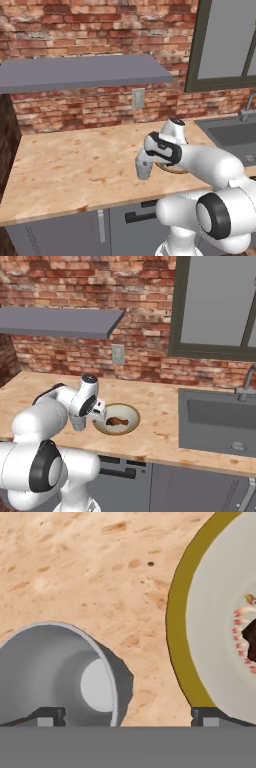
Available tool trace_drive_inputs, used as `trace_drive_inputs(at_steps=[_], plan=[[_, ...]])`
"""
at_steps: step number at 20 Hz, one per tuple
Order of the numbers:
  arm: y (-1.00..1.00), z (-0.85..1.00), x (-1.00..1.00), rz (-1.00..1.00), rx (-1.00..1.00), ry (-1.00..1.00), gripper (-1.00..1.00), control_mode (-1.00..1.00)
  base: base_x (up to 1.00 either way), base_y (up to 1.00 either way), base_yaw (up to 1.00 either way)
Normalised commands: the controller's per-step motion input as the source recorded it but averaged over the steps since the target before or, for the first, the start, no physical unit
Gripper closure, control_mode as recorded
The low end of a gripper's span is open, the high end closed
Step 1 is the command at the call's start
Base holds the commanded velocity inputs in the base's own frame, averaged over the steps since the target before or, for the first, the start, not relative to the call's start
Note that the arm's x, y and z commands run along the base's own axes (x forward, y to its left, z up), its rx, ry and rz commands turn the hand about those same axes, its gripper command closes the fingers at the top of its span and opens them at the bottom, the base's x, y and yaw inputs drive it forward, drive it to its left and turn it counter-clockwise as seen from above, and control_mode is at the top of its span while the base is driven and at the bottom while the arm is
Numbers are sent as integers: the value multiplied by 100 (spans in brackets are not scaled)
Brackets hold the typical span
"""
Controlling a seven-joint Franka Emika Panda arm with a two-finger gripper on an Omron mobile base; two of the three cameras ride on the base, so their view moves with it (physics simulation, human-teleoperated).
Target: Move the glass cup from next to the sink to the open cabinet. Then, move the bowl with the chicken drumstick to the fridge to clear the area for faucet cleaning.
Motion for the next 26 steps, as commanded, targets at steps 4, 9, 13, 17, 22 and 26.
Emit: trace_drive_inputs(at_steps=[4,9,13,17,22,26], plan=[[0,-16,7,-2,0,-2,-100,-100,0,0,0],[0,-23,20,-2,0,0,100,-100,0,0,0],[0,-10,21,-2,0,0,100,-100,0,0,0],[0,0,0,0,0,0,100,-100,0,0,0],[0,3,0,0,0,0,100,-100,0,0,0],[0,34,-1,0,0,-1,100,-100,0,0,0]])
